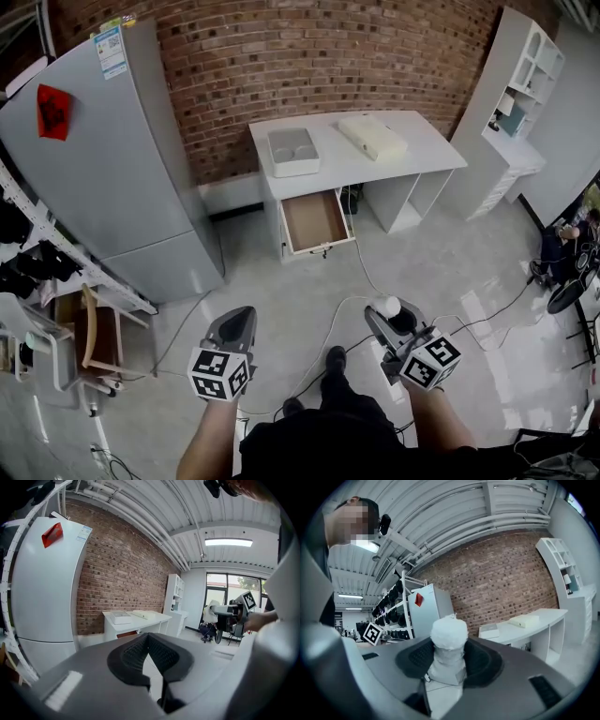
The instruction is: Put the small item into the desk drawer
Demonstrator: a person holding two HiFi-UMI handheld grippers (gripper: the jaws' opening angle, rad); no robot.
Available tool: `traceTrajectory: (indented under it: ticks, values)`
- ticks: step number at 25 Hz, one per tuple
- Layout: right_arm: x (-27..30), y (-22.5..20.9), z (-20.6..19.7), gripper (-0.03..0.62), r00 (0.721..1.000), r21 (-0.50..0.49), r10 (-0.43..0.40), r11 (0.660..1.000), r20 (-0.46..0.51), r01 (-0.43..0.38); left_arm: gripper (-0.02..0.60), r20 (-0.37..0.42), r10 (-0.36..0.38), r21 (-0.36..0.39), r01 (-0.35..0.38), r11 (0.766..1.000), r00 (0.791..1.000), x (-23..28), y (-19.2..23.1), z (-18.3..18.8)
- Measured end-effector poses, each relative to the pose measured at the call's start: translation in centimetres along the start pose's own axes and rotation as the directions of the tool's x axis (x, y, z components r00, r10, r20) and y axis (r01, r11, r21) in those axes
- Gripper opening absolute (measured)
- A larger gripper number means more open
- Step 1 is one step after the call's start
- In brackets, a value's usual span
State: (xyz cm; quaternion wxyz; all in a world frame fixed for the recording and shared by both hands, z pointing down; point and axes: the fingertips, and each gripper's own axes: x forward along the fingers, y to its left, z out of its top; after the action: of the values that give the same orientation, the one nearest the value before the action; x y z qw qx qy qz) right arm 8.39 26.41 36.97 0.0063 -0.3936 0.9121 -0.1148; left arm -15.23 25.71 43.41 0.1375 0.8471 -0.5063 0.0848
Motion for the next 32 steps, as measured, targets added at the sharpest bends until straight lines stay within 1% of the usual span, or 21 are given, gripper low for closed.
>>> traceTrajectory:
  ticks: [3, 6, 10, 17, 20, 23, 27, 32]
  values:
    - [1.4, -1.6, -0.4, 0.172, 1.0, 0.021, 0.011, 1.0, -0.007, -0.011, 0.011, -0.021, 0.001, -0.007, -0.002, 1.0, 1.0, 1.7, 0.4, -0.1]
    - [2.6, -4.1, -0.4, 0.172, 1.0, 0.041, 0.014, 0.999, -0.011, -0.013, 0.009, -0.037, 0.007, -0.019, -0.007, 1.0, 0.999, 4.1, 0.8, 0.2]
    - [4.3, -8.4, 0.6, 0.172, 1.0, 0.062, 0.026, 0.998, -0.01, -0.026, 0.009, -0.049, 0.019, -0.01, -0.019, 1.0, 0.999, 8.2, 0.9, 1.6]
    - [6.8, -16.5, 2.9, 0.172, 0.997, 0.062, 0.07, 0.995, 0.041, -0.072, 0.011, -0.089, 0.027, -0.014, -0.028, 1.0, 0.996, 15.7, 0.5, 4.4]
    - [7.8, -19.7, 3.2, 0.172, 0.996, 0.083, 0.077, 0.993, 0.048, -0.081, 0.011, -0.1, 0.053, 0.0, -0.053, 0.999, 0.994, 18.1, 0.6, 5.5]
    - [8.5, -21.8, 3.5, 0.172, 0.994, 0.102, 0.096, 0.99, 0.046, -0.1, 0.009, -0.102, 0.08, -0.009, -0.082, 0.997, 0.992, 19.8, 0.6, 6.3]
    - [9.1, -23.9, 3.6, 0.172, 0.993, 0.108, 0.114, 0.987, 0.041, -0.118, 0.011, -0.109, 0.087, -0.009, -0.088, 0.996, 0.99, 21.6, 0.3, 6.8]
    - [9.5, -26.6, 3.0, 0.172, 0.995, 0.158, 0.086, 0.983, 0.042, -0.092, 0.011, -0.132, 0.076, -0.013, -0.079, 0.997, 0.988, 23.8, 0.4, 6.8]
